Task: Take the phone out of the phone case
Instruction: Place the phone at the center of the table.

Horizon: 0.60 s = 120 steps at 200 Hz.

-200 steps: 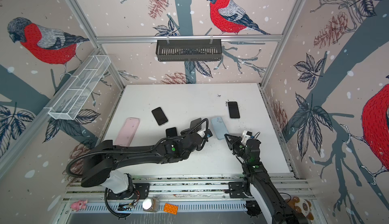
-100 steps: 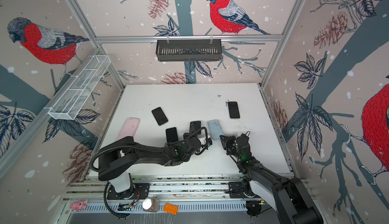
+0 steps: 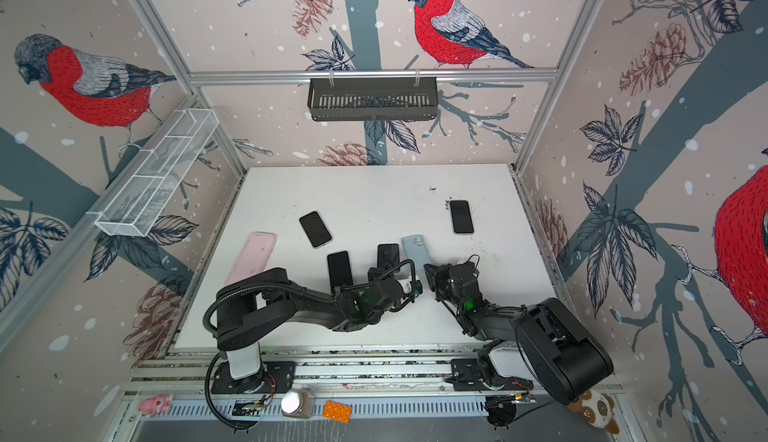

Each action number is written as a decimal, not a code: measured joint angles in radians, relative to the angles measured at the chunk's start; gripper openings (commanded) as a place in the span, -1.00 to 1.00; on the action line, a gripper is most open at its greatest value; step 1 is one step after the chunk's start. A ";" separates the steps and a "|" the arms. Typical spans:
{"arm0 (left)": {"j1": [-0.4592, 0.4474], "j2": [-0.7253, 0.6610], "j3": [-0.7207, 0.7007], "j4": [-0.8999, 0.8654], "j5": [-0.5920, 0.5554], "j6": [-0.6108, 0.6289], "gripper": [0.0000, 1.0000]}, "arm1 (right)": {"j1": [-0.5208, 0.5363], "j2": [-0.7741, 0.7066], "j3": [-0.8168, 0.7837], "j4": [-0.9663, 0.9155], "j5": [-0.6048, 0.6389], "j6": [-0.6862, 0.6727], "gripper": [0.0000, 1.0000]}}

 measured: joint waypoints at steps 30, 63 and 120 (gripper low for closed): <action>-0.008 0.003 0.011 -0.013 -0.012 -0.027 -0.08 | 0.018 0.044 0.000 0.038 0.019 0.015 -0.93; -0.021 0.004 0.017 -0.028 -0.013 -0.048 0.23 | 0.032 0.076 0.000 0.056 0.026 0.034 -0.87; -0.034 -0.007 0.015 -0.050 -0.016 -0.086 0.73 | 0.053 0.099 -0.010 0.089 0.052 0.037 -0.77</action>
